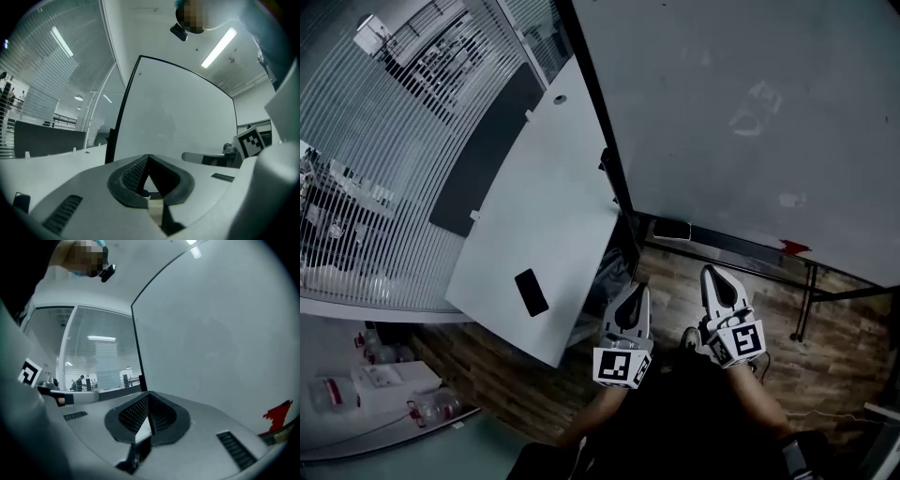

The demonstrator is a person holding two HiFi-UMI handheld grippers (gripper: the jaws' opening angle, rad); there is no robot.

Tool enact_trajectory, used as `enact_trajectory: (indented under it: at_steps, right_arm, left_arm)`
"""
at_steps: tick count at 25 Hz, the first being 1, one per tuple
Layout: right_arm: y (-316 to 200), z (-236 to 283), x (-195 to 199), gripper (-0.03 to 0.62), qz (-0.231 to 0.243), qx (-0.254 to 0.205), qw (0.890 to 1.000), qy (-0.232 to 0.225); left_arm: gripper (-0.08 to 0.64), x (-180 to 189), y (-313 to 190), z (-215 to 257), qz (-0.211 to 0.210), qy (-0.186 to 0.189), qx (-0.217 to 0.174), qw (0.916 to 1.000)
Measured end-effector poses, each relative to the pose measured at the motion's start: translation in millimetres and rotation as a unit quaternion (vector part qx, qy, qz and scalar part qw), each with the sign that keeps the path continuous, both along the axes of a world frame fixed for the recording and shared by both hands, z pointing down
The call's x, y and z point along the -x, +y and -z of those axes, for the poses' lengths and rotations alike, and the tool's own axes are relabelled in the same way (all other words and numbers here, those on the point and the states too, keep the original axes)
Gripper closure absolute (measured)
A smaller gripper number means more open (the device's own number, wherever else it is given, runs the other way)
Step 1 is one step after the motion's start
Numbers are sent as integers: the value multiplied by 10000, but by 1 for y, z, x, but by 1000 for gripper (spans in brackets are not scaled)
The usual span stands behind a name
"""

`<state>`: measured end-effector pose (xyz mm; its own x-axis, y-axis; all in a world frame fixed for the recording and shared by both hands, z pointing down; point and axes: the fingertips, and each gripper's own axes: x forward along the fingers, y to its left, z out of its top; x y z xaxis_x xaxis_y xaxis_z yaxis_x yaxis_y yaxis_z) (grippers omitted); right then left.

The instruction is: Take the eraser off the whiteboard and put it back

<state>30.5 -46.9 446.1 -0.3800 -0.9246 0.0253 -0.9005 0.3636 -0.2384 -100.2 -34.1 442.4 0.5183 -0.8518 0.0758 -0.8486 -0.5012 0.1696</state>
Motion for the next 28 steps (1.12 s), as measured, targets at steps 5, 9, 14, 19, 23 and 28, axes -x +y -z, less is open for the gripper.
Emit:
enact_trajectory:
  at_steps: [5,9,14,19,23,28]
  right_arm:
    - [42,-19,-7,577,267,348,9990,-126]
    - [62,-28,-12,577,488,518,9974,-142]
    - [71,-20,-15,577,695,247,9971,-176]
    - [71,-15,-18,577,643,180,9975,-215]
    - [72,-10,-17,577,645,237,9976,-94]
    - [71,-14,-21,577,587,330,9977,-108]
  left_arm:
    - [554,-5,26,-17,283,-236,228,9991]
    - [554,-12,40,-20,369,-275,268,9986]
    - [554,-18,51,-16,360,-288,224,9987]
    - [554,-24,55,-12,340,-268,171,9989]
    - [554,-31,57,-10,263,-272,147,9992]
    - [554,-36,54,-10,189,-245,152,9994]
